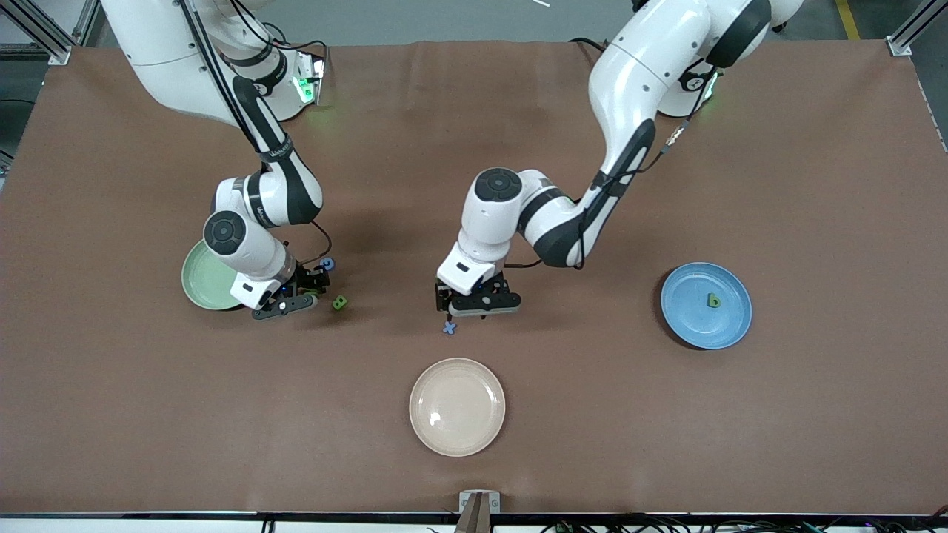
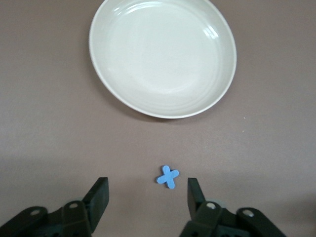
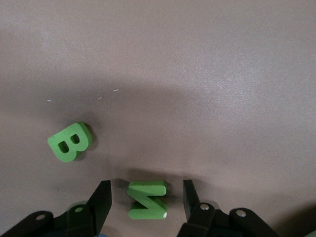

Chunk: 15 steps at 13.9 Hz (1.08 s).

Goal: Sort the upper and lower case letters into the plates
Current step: 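Grasp and carry green M with the right gripper while the left carries x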

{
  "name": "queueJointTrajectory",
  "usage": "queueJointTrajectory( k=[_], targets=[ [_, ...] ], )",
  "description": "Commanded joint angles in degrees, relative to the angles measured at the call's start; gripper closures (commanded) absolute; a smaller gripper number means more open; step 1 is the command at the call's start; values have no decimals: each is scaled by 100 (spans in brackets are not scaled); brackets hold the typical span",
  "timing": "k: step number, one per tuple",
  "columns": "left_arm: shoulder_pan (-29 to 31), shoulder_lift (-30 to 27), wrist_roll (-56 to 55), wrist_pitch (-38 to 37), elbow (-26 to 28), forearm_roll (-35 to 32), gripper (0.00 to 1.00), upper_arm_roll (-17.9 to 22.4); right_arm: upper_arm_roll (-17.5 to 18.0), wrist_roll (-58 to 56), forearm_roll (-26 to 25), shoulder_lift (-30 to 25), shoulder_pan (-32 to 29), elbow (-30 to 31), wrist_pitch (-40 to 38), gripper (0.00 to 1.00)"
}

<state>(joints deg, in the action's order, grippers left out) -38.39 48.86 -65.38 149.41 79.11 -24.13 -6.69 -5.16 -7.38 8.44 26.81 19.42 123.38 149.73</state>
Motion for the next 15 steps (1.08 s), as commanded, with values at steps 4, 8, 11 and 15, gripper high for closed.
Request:
queueJointTrajectory(
  k=[4, 8, 11, 15],
  targets=[
    [-1239, 632, 8, 763, -308, -390, 33, 1520, -47, -80, 105, 35, 62, 2, 4, 43],
    [-1276, 1046, 16, 852, -818, -390, 36, 1566, -47, -80, 105, 26, 62, -7, 4, 60],
    [-1285, 1213, 130, 914, -932, -425, 40, 1644, -47, -71, 105, 17, 53, -16, 4, 79],
    [-1566, 1337, 122, 1002, -968, -426, 43, 1935, -90, -62, 105, -210, 1, -16, -110, 86]
  ],
)
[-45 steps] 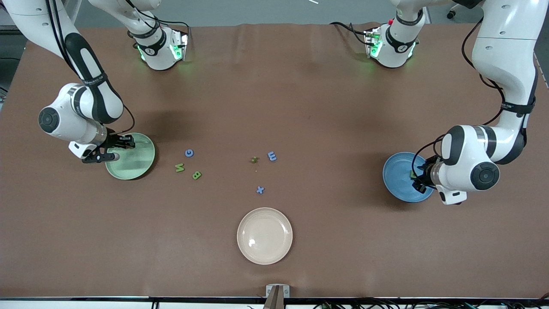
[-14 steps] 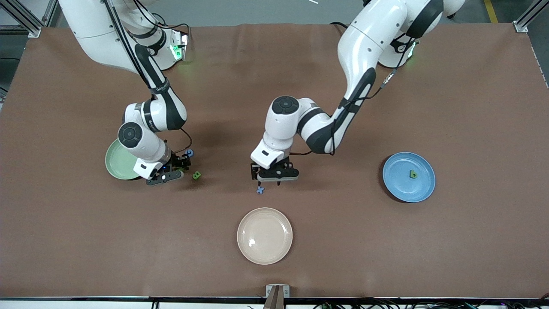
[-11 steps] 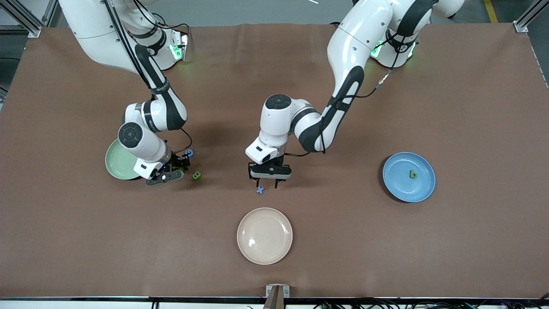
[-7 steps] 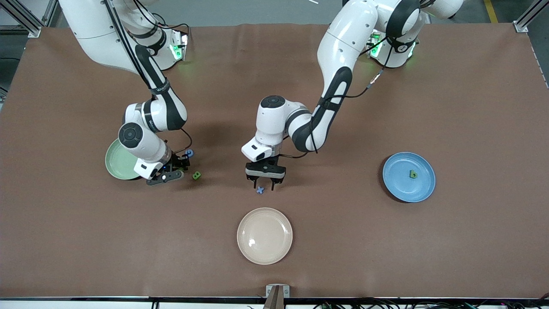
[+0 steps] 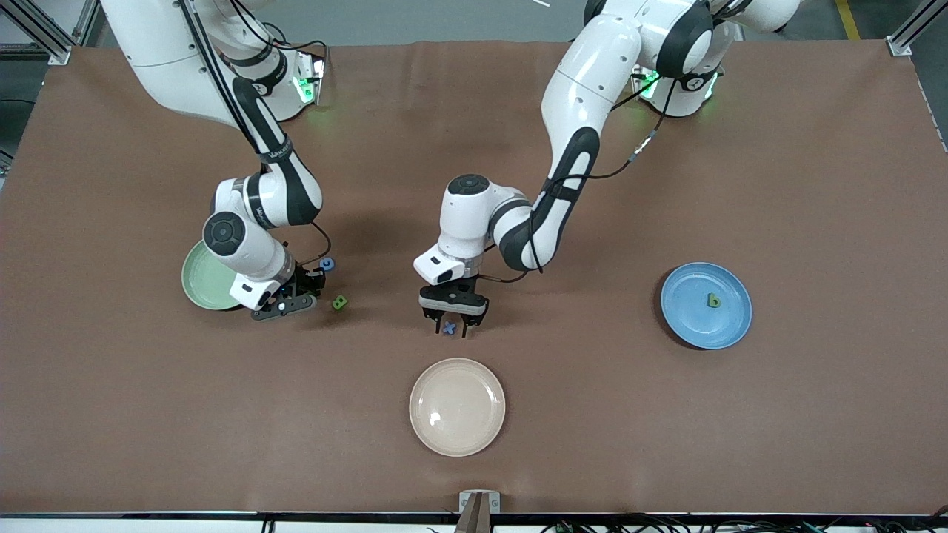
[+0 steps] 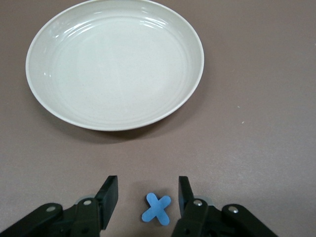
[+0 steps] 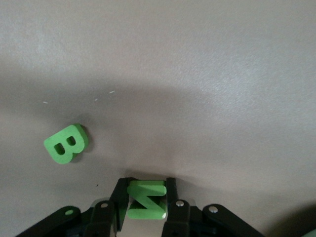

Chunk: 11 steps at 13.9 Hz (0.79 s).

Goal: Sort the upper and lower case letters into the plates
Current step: 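Grasp and carry green M with the right gripper while the left carries x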

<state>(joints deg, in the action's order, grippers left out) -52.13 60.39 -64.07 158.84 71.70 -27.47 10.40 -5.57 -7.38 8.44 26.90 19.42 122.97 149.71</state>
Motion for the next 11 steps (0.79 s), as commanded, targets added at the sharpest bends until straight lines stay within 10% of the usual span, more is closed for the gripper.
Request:
queueJointTrajectory(
  k=[1, 7, 11],
  targets=[
    [-210, 228, 0, 59, -218, -100, 43, 235, -59, -71, 105, -438, -60, 51, -361, 86],
    [-324, 395, -27, 68, -280, -92, 47, 323, -59, -1439, 70, -1792, -1272, 621, -1559, 86],
    [-342, 360, -44, 68, -166, -92, 76, 305, -59, -2555, 52, -1847, -2037, 939, -1428, 86]
  ],
)
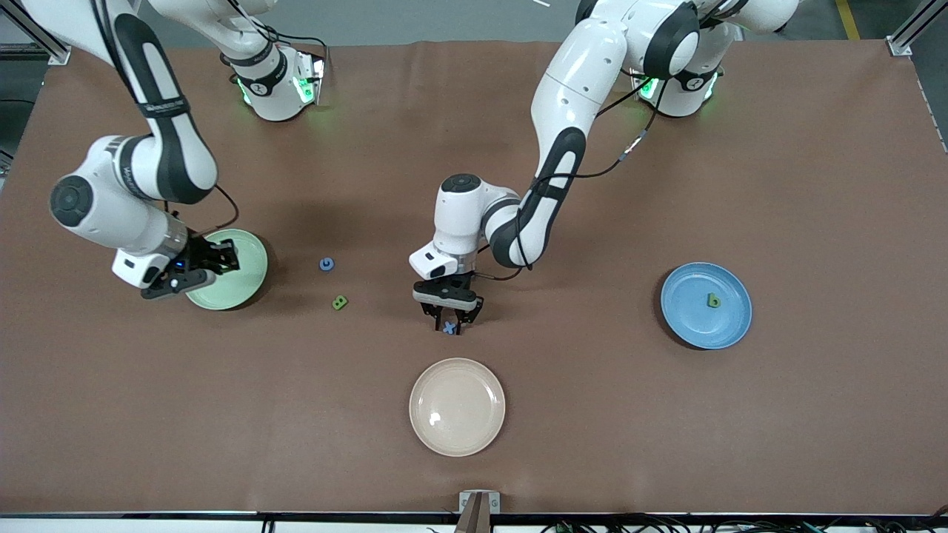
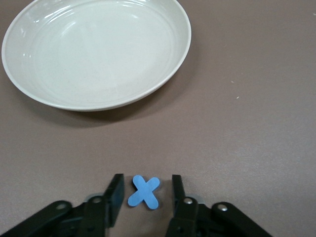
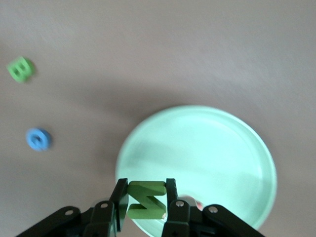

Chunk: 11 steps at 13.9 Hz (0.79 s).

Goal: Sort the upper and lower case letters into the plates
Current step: 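Grasp and carry green M with the right gripper while the left carries x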

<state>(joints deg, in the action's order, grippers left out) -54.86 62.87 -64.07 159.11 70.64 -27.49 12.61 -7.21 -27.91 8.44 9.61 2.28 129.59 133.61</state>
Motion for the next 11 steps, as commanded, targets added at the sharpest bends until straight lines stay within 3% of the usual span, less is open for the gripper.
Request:
queueJointTrajectory(
  k=[1, 2, 3, 7, 11],
  targets=[
    [-59, 76, -44, 41, -42, -90, 86, 83, 106, -705, 53, -99, -429, 399, 426, 86],
    [-33, 41, -53, 6, -33, -73, 96, 83, 106, -820, 53, -73, -457, 513, 794, 86],
    [-16, -3, -53, -73, -33, -64, 100, 92, 106, -839, 53, 49, -457, 567, 1102, 85],
    [72, -494, -88, -1029, 28, -2, 100, 40, 132, -821, 62, 602, -326, 585, 1685, 85],
    [160, -1451, -124, -1269, 1150, 253, 100, 39, 141, -769, 79, 894, -150, 576, 1888, 85]
  ],
)
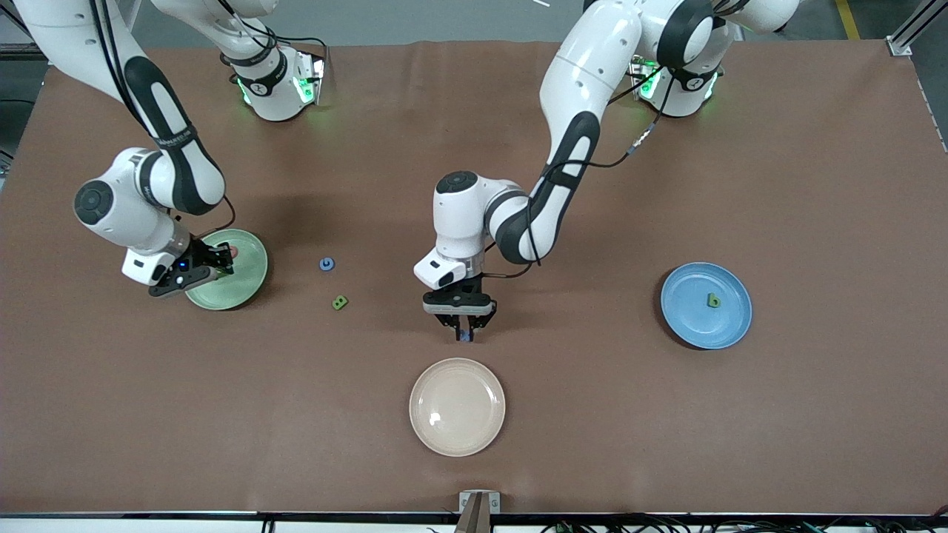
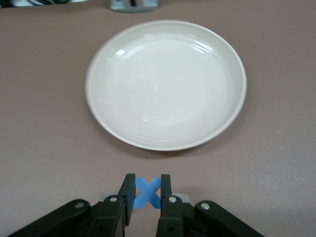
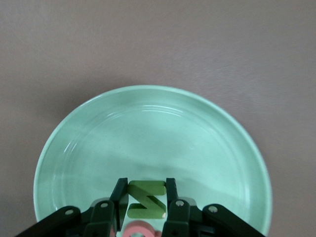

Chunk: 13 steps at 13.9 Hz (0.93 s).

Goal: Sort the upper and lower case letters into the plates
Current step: 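Grasp and carry green M with the right gripper while the left carries x, then drop green M on the green plate while the left drops x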

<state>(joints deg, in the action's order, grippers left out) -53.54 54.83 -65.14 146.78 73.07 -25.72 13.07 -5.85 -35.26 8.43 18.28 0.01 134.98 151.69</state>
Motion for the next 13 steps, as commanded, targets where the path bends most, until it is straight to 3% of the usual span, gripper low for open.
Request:
queueJointTrajectory(
  k=[1, 6, 7, 8, 9, 10, 13],
  targets=[
    [123, -840, -16, -36, 1189, 68, 100, -7, 13, -33, 79, 44, 87, 37, 80, 84],
    [887, -2097, 290, -36, 3026, 41, 100, -24, 13, -33, 79, 53, 122, 37, 36, 77],
    [1072, -2273, 448, -36, 3325, 41, 100, -24, 13, -51, 79, 44, 131, 37, 1, 65],
    [1247, -2397, 598, -44, 3615, 41, 100, -16, 13, -42, 79, 36, 131, 37, -43, 32],
    [1467, -2494, 677, -44, 3827, 50, 100, -15, 13, -33, 79, -17, 131, 28, -183, 7],
    [1730, -2651, 687, -44, 4055, 41, 100, -15, 13, -25, 79, -87, 131, 11, -375, 3],
    [2469, -3065, 1159, -44, 4750, 41, 99, -24, 22, 89, 79, -421, 192, -217, -1000, 3]
  ],
)
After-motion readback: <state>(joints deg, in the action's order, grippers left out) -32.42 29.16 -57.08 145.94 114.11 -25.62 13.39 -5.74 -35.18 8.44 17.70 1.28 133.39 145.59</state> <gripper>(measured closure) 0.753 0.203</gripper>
